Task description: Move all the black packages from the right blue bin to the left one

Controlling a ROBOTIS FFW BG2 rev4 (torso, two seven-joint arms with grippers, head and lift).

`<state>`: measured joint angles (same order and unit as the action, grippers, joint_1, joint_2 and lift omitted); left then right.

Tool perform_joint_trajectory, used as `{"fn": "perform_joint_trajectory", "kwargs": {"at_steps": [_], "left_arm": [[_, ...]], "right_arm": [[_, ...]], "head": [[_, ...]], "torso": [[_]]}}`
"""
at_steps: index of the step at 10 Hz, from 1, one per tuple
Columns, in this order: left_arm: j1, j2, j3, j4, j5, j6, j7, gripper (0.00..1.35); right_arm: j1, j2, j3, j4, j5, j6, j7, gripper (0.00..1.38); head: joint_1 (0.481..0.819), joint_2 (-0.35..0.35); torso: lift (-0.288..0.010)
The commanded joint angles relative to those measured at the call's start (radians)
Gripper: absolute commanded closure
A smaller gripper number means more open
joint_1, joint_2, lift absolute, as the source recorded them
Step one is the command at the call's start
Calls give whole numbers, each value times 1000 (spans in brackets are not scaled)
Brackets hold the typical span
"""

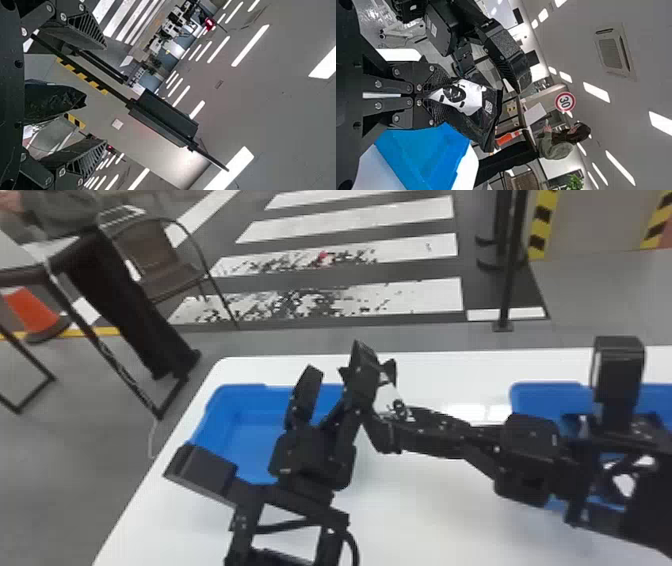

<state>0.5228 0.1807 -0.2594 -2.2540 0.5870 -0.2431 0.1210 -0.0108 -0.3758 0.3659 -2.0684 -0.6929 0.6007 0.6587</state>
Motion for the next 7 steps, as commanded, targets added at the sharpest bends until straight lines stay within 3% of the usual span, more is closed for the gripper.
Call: {"fn": "perform_joint_trajectory", "kwargs": {"at_steps": [1,4,5,6,7], "left_arm": [[0,0,-8,0,3,10,-1,392],[-3,0,-4,-25,7,128,-37,952],[-5,-1,2,-25,-17,125,-44,1013],[-3,-3,14,-30,-57,111,-52,1217],[-5,-4,18,-32,-78,103,-52,1217]], "right_arm": [[-19,3,5,13,-3,-14,-2,1145],[-70,15,19,42,-5,-66,-7,1145],[-78,18,19,67,-7,-78,-7,1145],[-78,18,27,67,-11,-83,-7,1145],[-78,20,27,72,-15,-90,-7,1145]], "head": [[695,294],[695,276],[695,262],[695,250],[695,252]], "torso": [[-154],[-154],[-154],[-154],[-154]]}}
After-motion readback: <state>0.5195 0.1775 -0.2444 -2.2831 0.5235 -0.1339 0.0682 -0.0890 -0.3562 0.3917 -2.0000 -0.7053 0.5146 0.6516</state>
